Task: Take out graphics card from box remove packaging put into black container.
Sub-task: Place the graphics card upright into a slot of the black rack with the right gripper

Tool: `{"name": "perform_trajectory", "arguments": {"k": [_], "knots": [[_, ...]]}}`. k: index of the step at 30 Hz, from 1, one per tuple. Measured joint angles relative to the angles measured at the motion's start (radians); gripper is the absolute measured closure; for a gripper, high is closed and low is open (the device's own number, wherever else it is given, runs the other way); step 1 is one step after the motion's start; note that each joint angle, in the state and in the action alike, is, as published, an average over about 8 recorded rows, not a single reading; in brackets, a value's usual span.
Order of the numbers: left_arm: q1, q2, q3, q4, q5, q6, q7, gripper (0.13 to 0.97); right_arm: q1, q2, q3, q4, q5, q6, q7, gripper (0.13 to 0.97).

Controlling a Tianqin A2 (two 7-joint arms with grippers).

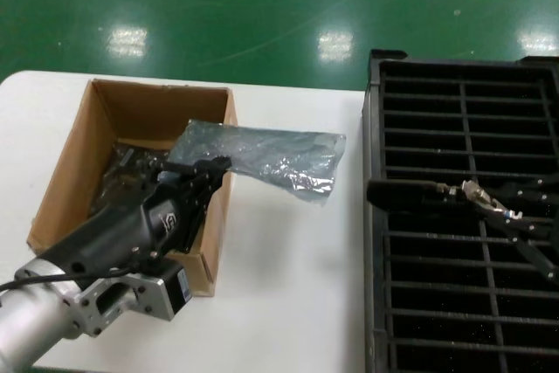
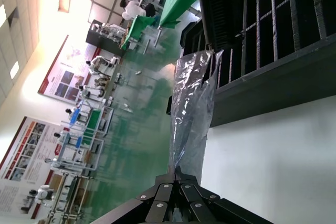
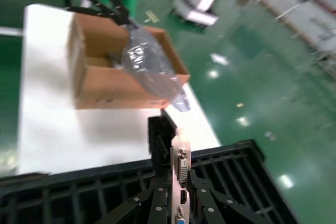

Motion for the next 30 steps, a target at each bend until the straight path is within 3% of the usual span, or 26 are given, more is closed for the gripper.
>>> {"name": "perform_trajectory", "arguments": {"k": [6,21,30], "knots": [[0.000,0.000,0.000,0.000,0.000,0.000,0.000,0.957,0.180,0.010,-0.095,-0.023,0.007,-0.165,0.058,0.907],[0.000,0.000,0.000,0.000,0.000,0.000,0.000,0.957,0.242,0.002,-0.138,-0.031,-0.033,-0.211,0.070,0.907],[0.000,0.000,0.000,0.000,0.000,0.000,0.000,0.957,0.443,-0.033,-0.277,-0.066,-0.112,-0.422,0.133,0.907]]}}
